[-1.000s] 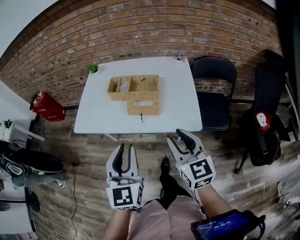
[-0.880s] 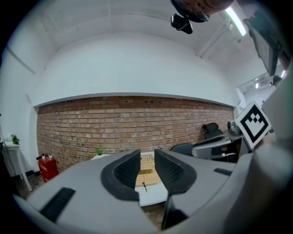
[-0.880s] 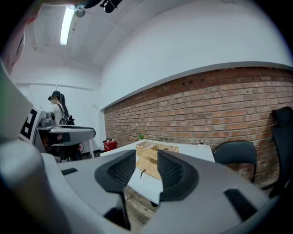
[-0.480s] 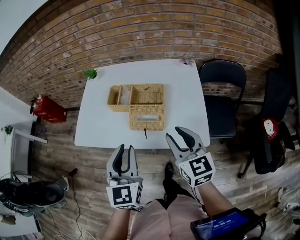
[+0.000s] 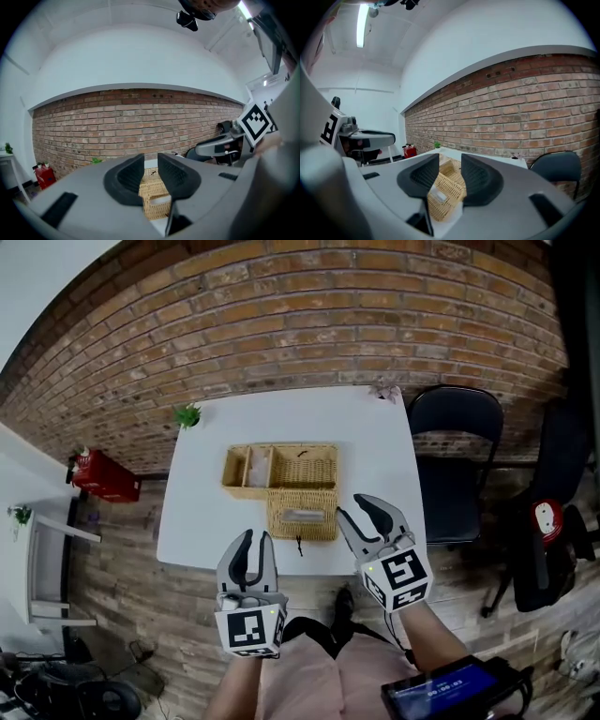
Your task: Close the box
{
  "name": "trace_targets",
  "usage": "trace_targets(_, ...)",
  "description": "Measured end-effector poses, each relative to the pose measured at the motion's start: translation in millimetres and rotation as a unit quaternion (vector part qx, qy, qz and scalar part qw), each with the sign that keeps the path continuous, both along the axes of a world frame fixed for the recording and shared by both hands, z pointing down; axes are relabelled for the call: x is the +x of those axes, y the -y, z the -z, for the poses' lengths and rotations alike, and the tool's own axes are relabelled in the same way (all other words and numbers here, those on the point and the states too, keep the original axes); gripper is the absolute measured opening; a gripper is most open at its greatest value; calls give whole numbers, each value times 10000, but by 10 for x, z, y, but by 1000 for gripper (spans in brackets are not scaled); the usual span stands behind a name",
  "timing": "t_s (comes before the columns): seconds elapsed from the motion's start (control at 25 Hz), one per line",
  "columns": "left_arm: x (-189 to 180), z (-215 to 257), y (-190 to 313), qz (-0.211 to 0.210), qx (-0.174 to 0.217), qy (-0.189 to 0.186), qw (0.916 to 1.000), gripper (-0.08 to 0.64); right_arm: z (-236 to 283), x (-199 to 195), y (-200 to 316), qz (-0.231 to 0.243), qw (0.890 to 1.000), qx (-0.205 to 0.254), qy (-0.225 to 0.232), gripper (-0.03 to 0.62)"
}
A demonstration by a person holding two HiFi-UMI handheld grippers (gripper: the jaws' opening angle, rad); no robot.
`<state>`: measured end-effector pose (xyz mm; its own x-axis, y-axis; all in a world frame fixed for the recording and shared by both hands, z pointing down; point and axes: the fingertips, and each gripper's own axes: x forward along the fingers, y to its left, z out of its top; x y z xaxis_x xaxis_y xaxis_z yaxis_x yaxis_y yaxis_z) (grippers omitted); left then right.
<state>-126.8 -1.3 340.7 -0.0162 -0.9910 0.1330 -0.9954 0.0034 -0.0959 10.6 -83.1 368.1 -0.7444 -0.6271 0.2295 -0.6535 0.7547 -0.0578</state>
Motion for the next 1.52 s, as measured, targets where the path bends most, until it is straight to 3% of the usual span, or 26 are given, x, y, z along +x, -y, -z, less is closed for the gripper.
trace_targets(0.24,-127,-21,211,-71,-19,-20,10000,95,9,-43,181,-65,10000,-25,-40,150)
trace_targets(0.84,-395,-890,556,-624,-929,-549,9922,101,-742,-146,314,-169,9952,-884,-379,156)
trace_targets(1.24,-450,-1348,541,-1034,-1340,-861,9818,155,-1266,-168,139,-130,9879,-1454,-520,166)
trace_targets(1.52,-418,-1720,452,-1384,-1807,-1224,9660,194,-1551,-180,-56,79,9817,-1829,-531,170)
